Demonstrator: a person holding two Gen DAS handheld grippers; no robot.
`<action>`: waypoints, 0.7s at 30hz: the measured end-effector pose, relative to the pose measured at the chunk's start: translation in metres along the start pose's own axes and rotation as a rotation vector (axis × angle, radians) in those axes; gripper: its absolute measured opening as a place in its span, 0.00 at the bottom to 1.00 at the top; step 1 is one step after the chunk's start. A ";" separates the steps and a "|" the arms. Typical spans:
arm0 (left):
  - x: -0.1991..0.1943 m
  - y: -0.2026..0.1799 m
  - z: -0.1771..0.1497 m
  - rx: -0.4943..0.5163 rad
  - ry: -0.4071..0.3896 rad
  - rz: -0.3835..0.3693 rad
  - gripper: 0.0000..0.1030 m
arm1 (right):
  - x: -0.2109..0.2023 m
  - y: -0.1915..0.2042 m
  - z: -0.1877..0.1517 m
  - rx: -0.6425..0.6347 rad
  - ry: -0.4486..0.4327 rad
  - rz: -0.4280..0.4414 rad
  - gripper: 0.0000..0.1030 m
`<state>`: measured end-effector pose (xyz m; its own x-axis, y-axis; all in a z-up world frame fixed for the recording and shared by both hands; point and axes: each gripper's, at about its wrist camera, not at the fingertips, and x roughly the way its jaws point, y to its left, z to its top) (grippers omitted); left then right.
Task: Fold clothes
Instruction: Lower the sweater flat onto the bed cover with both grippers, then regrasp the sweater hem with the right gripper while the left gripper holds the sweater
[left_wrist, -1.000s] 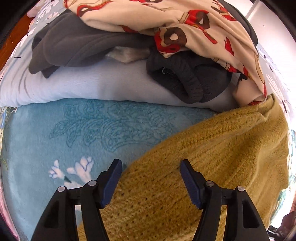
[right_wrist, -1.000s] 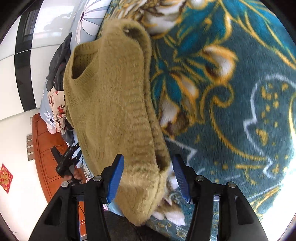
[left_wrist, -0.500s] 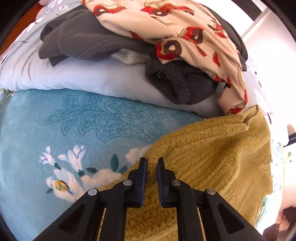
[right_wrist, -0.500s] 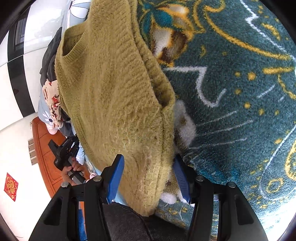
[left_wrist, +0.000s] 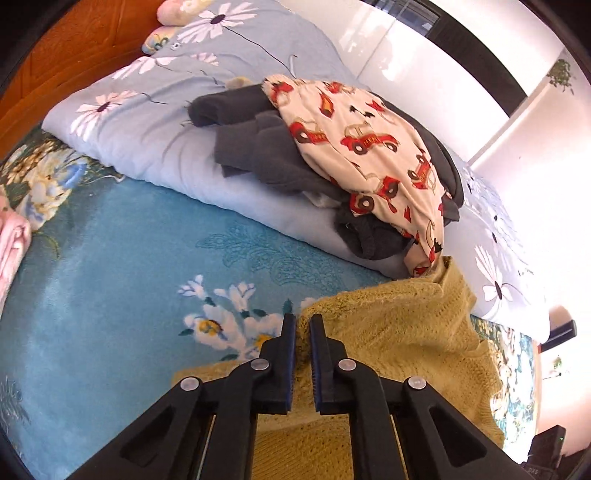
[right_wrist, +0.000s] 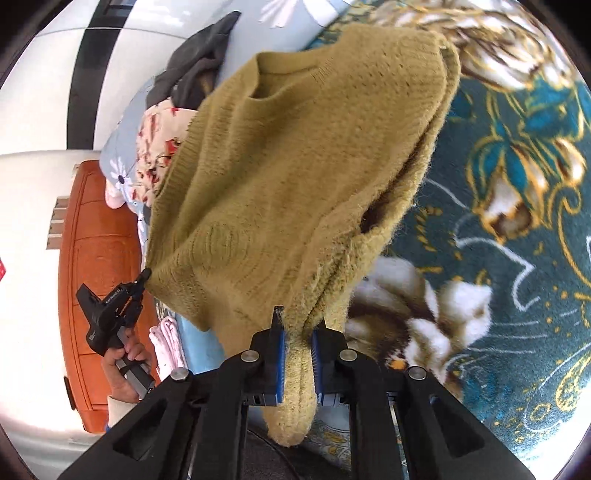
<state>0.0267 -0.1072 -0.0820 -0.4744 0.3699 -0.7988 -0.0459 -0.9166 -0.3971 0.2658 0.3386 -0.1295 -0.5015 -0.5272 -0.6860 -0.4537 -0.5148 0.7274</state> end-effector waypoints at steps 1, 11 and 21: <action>-0.014 0.011 -0.001 -0.027 -0.010 0.005 0.07 | -0.002 0.008 0.002 -0.024 -0.005 0.011 0.12; -0.087 0.139 -0.057 -0.343 -0.057 0.065 0.06 | 0.024 0.056 -0.009 -0.169 0.031 0.039 0.12; -0.105 0.168 -0.096 -0.442 -0.032 -0.019 0.06 | 0.045 0.064 -0.021 -0.215 0.124 -0.083 0.12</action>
<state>0.1534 -0.2850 -0.1085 -0.5041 0.3751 -0.7779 0.3221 -0.7541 -0.5723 0.2296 0.2677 -0.1149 -0.3686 -0.5492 -0.7500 -0.3157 -0.6850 0.6566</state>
